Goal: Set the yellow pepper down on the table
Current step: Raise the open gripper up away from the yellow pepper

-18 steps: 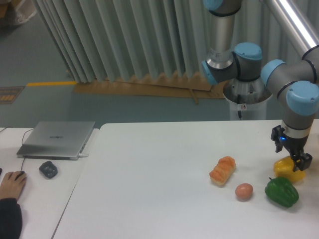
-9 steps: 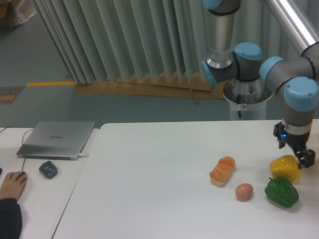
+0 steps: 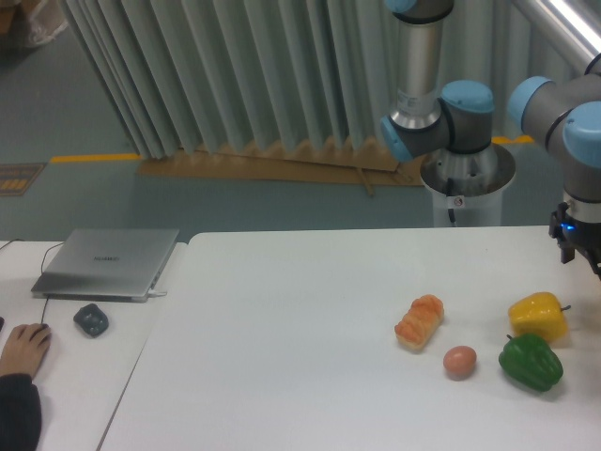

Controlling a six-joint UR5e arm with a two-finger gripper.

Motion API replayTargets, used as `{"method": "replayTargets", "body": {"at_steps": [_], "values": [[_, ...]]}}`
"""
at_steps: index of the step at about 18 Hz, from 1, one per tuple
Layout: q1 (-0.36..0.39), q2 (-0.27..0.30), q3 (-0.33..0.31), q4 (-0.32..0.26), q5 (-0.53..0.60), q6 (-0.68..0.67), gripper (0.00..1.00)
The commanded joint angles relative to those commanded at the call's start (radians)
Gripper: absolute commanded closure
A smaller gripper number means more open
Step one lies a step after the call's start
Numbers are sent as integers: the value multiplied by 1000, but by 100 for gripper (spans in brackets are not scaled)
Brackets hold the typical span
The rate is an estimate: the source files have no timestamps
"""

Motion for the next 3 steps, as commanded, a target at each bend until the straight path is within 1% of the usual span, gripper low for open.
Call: {"method": "replayTargets", "body": {"at_steps": [3], "values": [[8,2,0,0,-12,0,0]]}}
